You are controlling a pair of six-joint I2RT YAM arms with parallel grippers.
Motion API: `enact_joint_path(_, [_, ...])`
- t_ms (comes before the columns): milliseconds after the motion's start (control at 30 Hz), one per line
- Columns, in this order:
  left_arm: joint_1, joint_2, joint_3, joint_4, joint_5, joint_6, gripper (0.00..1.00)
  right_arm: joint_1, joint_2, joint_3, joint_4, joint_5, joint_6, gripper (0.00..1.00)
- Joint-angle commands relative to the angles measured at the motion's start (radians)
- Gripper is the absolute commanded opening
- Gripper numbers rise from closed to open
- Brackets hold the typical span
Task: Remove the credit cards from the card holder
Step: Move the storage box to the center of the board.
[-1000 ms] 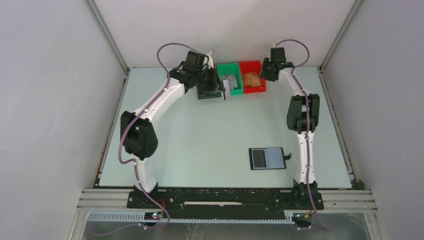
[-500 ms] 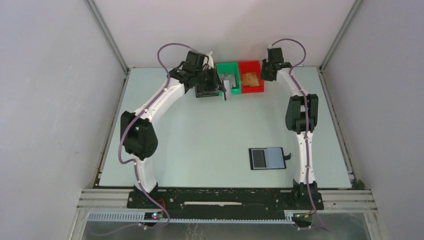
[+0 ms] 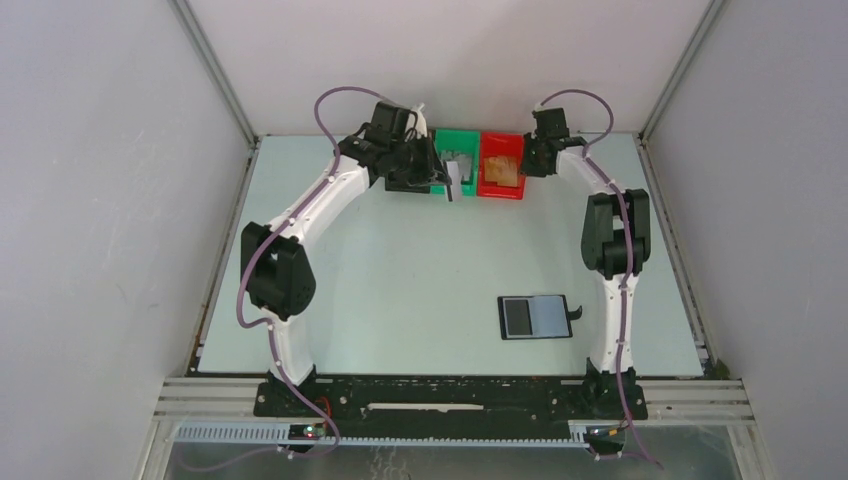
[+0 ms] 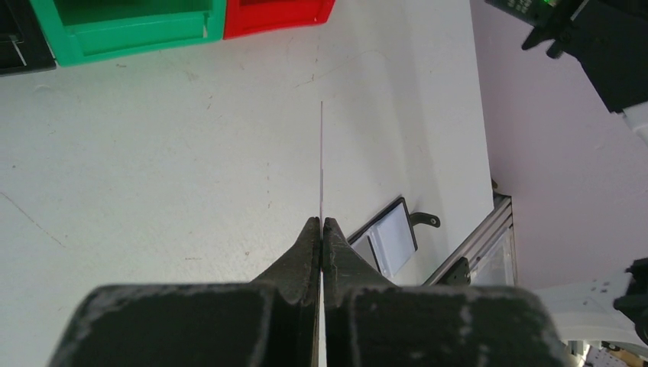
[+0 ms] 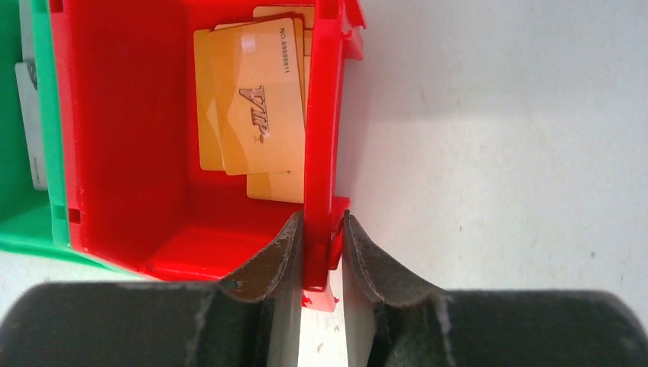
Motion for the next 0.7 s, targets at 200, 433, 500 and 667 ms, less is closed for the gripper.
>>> enact_joint_path(200, [0.007,-0.021,0.03,-0.099,-0.087,0.036,0.0,0.035,-0.195,-0.233,0.009,-0.08,-0.105,0.0])
enact_joint_path(433, [0.007,0.001,0.042,-0.161,-0.104,0.061,0.0,0.041,-0.269,-0.332,0.006,-0.103,-0.117,0.0])
enact_joint_path(500, [0.007,0.006,0.042,-0.176,-0.121,0.065,0.0,0.043,-0.292,-0.357,0.007,-0.121,-0.114,0.0])
enact_joint_path(667, [0.007,0.047,0.076,-0.261,-0.106,0.103,0.0,0.068,-0.349,-0.427,0.029,-0.133,-0.103,0.0])
